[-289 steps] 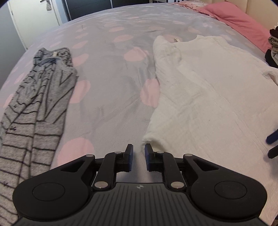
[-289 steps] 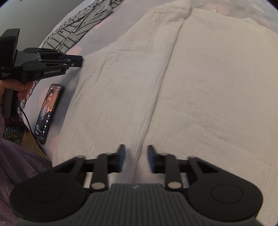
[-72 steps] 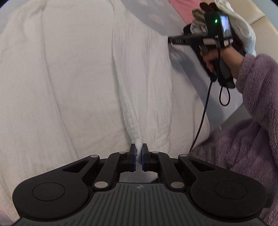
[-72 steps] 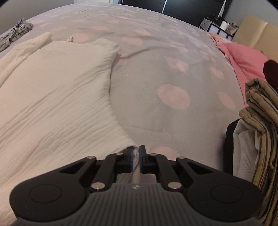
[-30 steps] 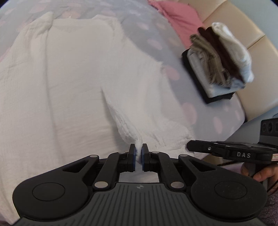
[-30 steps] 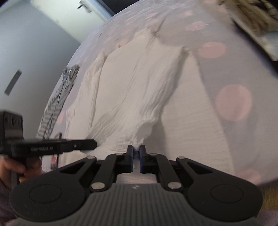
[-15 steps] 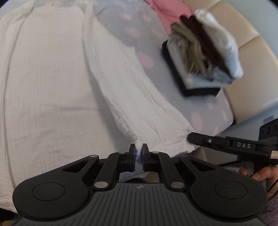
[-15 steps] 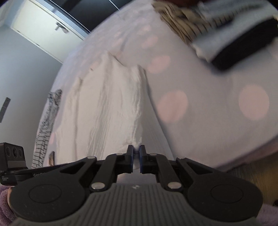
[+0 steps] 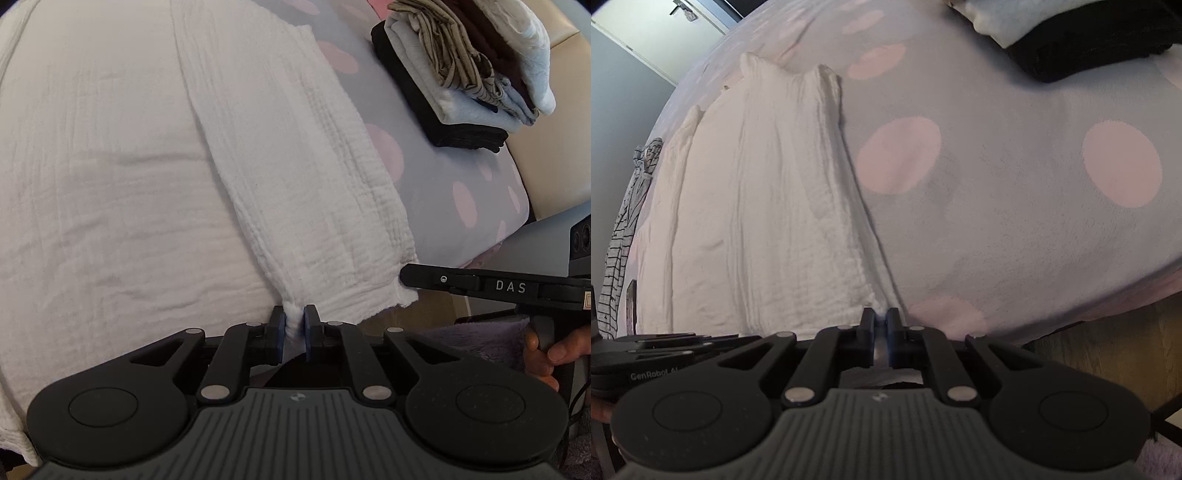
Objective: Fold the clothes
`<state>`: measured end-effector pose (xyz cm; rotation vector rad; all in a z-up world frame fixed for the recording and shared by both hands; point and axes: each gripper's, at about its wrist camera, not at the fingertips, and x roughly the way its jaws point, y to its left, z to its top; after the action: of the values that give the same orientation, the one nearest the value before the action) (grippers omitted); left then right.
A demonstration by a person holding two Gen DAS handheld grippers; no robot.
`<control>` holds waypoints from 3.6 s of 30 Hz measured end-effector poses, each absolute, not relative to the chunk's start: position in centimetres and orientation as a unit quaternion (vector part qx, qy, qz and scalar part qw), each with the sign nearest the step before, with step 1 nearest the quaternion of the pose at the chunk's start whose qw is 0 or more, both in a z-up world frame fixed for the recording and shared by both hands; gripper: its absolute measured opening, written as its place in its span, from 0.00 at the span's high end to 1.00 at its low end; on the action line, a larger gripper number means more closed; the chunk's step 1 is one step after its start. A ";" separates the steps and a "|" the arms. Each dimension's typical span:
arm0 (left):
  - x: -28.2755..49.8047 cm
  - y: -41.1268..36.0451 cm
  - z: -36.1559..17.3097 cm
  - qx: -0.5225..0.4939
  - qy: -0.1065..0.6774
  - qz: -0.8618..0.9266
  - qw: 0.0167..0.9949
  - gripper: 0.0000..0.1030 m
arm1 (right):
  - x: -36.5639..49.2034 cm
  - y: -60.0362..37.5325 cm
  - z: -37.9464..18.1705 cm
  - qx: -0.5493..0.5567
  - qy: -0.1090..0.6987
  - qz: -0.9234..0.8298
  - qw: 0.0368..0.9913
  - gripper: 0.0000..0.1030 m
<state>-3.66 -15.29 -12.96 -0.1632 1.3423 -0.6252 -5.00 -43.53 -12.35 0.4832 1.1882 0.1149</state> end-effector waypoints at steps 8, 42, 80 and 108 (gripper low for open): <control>-3.3 -14.5 -12.3 -0.051 0.615 -0.281 0.735 0.90 | -5.5 -43.5 -12.2 0.212 0.564 0.063 0.796 0.87; 21.8 -10.1 -7.7 -0.056 0.470 -0.253 0.844 0.58 | 13.6 -40.7 -7.3 0.080 0.488 0.106 0.863 0.62; 37.2 -4.2 -6.3 0.187 0.415 -0.109 0.884 0.66 | 19.6 -37.8 -10.3 0.007 0.541 0.088 0.837 0.68; 38.1 -0.6 -11.3 0.206 0.461 0.039 0.862 0.86 | 19.8 -38.7 -10.7 0.007 0.546 0.096 0.832 0.65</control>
<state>38.11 -0.56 -11.28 0.4317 0.9678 0.0819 19.81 -38.70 -10.73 0.0154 1.1565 0.2042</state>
